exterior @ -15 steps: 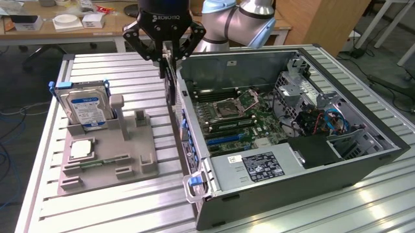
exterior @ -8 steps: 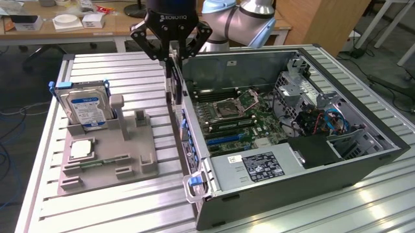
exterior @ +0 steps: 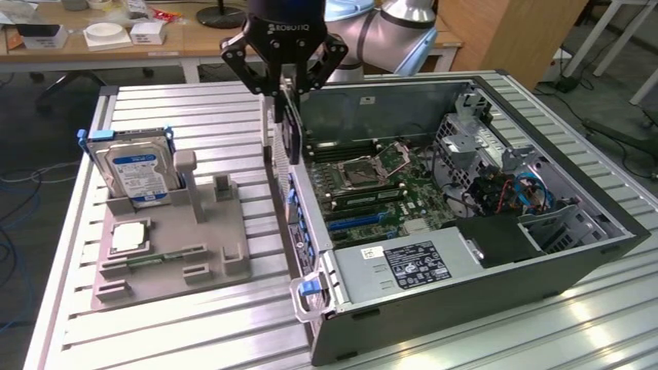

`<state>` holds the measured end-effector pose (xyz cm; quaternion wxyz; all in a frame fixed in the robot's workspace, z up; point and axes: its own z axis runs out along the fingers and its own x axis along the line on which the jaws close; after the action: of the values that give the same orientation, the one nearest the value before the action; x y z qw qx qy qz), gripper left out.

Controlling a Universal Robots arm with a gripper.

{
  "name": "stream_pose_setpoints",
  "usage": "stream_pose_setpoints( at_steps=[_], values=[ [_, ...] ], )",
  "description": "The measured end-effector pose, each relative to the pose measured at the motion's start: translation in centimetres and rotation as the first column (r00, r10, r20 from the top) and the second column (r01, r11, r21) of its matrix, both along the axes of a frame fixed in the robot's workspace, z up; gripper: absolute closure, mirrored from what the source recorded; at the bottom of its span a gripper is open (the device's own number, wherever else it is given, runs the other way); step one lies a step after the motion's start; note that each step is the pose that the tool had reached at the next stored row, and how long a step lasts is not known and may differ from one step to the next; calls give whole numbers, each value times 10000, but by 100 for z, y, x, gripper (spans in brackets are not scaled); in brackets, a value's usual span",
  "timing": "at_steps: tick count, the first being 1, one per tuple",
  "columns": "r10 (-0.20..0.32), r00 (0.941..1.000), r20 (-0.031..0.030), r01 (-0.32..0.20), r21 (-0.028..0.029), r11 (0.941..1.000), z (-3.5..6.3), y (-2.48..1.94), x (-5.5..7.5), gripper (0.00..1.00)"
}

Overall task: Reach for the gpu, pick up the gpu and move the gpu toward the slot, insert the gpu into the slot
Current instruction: 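Pick up the gpu and move the gpu toward the slot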

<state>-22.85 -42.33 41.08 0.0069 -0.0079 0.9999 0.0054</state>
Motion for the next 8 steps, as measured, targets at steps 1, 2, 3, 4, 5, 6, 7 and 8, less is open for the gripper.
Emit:
stream_pose_setpoints(
  at_steps=[1, 2, 3, 4, 5, 6, 7, 8],
  values=[
    [0, 10000, 0, 0, 0, 10000, 0, 0, 20, 73],
    [0, 10000, 0, 0, 0, 10000, 0, 0, 40, 73],
    [0, 10000, 0, 0, 0, 10000, 0, 0, 60, 73],
    [0, 10000, 0, 0, 0, 10000, 0, 0, 79, 73],
    [0, 10000, -1, 0, 0, 10000, 0, 0, 96, 73],
    [-1, 10000, 0, 1, 0, 10000, 0, 0, 113, 73],
    [0, 10000, -1, 0, -1, 10000, 1, 0, 132, 73],
    [0, 10000, -1, 0, -1, 10000, 0, 0, 147, 73]
  ],
)
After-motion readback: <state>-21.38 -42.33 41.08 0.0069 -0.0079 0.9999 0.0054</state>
